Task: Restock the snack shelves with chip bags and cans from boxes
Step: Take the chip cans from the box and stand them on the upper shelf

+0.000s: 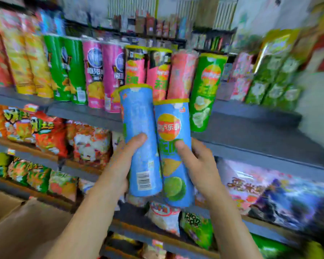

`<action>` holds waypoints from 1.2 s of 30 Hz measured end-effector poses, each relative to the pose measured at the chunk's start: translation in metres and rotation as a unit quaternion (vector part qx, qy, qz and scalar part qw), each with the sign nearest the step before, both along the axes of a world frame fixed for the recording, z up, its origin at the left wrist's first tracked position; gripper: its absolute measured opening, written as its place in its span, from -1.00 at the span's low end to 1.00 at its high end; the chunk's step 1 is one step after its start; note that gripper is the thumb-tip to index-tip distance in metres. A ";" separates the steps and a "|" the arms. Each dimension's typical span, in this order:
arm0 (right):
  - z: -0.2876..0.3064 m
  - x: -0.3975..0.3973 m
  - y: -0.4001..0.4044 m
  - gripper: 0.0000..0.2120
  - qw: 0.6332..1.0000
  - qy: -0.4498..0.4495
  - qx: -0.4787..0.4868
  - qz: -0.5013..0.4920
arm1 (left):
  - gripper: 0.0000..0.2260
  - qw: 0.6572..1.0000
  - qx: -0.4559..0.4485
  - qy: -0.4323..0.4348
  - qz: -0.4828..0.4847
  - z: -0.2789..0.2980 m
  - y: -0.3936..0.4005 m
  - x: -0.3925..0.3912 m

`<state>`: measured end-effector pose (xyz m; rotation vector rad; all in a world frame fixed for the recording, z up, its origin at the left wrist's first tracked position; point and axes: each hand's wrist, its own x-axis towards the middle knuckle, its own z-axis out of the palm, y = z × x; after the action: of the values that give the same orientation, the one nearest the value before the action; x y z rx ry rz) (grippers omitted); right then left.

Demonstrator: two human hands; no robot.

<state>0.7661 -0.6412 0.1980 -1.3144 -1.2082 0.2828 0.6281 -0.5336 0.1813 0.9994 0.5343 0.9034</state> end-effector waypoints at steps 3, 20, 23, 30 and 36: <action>0.015 0.022 -0.021 -0.73 0.994 0.082 0.050 -0.046 | -0.31 0.996 0.090 -0.015 -0.008 0.036 -0.020 0.045; 0.070 0.188 0.028 -0.48 0.964 0.053 0.062 -0.251 | -0.71 0.964 0.260 -0.026 0.044 0.066 -0.026 0.130; 0.073 0.195 0.049 -0.45 0.972 0.040 0.033 -0.230 | -0.63 0.962 0.270 -0.020 0.036 0.067 -0.027 0.131; 0.077 0.186 0.045 -0.43 0.970 0.044 0.003 -0.239 | -0.56 0.961 0.276 -0.012 0.028 0.068 -0.029 0.134; 0.082 0.129 -0.007 -0.56 0.987 0.092 0.073 -0.110 | -0.74 0.958 0.279 -0.058 -0.026 0.086 -0.047 0.150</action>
<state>0.8951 -0.6486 0.2796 -1.2513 -0.9027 0.1504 0.7782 -0.5803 0.2670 1.4504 0.1472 1.0858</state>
